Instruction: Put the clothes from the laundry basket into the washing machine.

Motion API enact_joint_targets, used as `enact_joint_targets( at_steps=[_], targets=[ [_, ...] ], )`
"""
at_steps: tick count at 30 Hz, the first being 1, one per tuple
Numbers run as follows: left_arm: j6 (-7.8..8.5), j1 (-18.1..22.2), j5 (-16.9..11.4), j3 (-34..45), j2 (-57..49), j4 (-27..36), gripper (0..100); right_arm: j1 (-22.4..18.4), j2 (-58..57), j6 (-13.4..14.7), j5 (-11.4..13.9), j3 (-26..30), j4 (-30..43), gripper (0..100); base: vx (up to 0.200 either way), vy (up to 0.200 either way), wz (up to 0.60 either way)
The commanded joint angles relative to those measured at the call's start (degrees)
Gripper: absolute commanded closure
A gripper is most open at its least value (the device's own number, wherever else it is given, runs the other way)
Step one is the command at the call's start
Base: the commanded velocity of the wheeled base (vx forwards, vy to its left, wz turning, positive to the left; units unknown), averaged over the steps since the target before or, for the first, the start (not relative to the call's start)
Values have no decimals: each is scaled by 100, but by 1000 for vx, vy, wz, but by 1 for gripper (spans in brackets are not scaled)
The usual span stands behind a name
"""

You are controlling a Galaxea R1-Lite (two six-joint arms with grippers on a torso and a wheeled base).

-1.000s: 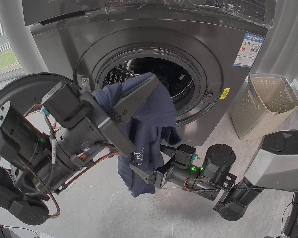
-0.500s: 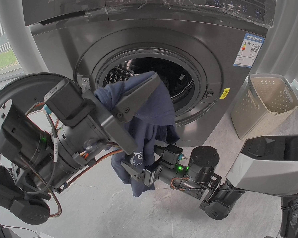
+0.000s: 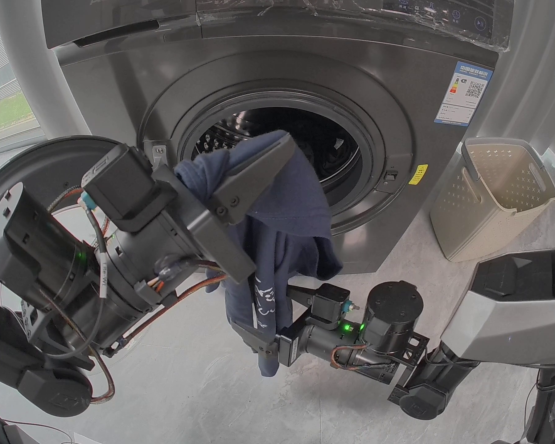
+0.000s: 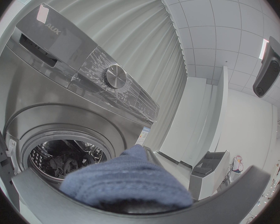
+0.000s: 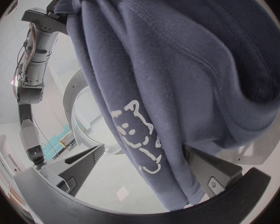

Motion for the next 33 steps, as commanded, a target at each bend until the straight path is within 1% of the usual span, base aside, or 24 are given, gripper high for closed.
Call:
enact_joint_targets(
  at_steps=[1,2,3,4,5,6,8,15,16,17,21,24,28,31,33],
  targets=[
    [-1,1,-4,-13,-37,1,100,-27,484,-12,-227,-493,-115,0,0,0,0],
    [-1,1,5,-22,-46,1,100,-27,511,-12,-244,-511,-106,0,0,0,0],
    [-1,1,5,-39,-46,10,100,-36,625,-21,-350,-669,-106,0,0,0,0],
    [-1,1,5,-48,-46,19,100,-36,713,-21,-394,-783,-106,0,0,0,0],
    [-1,1,5,-48,-46,19,100,-36,713,-21,-394,-783,-106,0,0,0,0],
    [-1,1,5,-57,-55,19,100,-54,915,-21,-429,-968,-106,0,0,0,0],
    [-1,9,5,-57,-64,19,100,-80,1065,-21,-473,-1109,-106,0,0,0,0],
    [-1,9,5,-66,-134,28,100,-230,1170,23,-561,-1214,-106,0,0,0,0],
    [-1,9,5,-66,-143,36,100,-247,1152,41,-613,-1258,-106,0,0,0,0],
    [-10,9,5,-66,-143,45,100,-247,1126,41,-648,-1267,-115,100,0,0,0],
    [-10,36,5,-22,-151,54,100,-256,1029,76,-684,-1258,-115,100,0,0,0],
    [-10,229,31,57,-160,54,100,-309,757,76,-684,-1135,-115,100,0,0,0],
    [-10,756,180,365,-151,80,100,-555,124,85,-684,-739,-115,100,0,0,0],
    [-28,1082,128,787,-134,89,100,-783,-403,76,-675,-379,-115,100,0,0,0],
    [-45,1169,119,1042,-90,80,100,-862,-702,76,-666,-195,-106,100,0,0,0]
  ],
)
